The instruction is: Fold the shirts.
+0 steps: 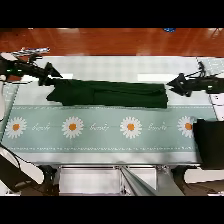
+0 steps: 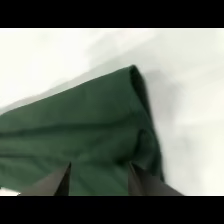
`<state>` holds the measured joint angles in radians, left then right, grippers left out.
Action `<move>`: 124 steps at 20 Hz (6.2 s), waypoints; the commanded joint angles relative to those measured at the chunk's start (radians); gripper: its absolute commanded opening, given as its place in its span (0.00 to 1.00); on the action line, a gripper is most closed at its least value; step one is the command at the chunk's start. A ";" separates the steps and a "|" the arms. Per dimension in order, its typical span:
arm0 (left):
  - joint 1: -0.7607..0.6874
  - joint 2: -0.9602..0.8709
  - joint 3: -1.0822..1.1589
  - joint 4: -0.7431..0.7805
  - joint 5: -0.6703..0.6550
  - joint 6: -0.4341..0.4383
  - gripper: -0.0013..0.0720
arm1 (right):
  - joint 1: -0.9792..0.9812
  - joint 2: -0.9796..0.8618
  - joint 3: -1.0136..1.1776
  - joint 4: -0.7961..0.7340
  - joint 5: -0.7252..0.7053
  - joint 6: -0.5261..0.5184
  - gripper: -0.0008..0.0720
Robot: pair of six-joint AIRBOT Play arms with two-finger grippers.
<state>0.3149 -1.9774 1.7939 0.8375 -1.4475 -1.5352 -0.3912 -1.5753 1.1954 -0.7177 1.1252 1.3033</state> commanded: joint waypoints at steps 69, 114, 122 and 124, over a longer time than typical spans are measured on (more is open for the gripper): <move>-0.736 0.433 -0.167 0.431 0.199 0.020 0.05 | 0.422 0.856 -0.255 -0.086 -0.046 0.277 0.04; -0.309 1.222 -1.088 0.235 0.568 0.065 0.05 | 0.594 0.497 -0.716 -0.025 -0.474 0.447 0.57; -0.309 1.208 -1.088 0.235 0.568 0.065 0.05 | 0.595 0.253 -0.622 0.282 -0.390 0.146 0.57; -0.309 1.197 -1.088 0.235 0.568 0.065 0.05 | 0.612 0.203 -0.560 0.283 -0.377 0.142 0.57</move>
<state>0.0063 -0.7696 0.7063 1.0725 -0.8791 -1.4704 0.2077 -1.2976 0.5697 -0.4885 0.7261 1.5063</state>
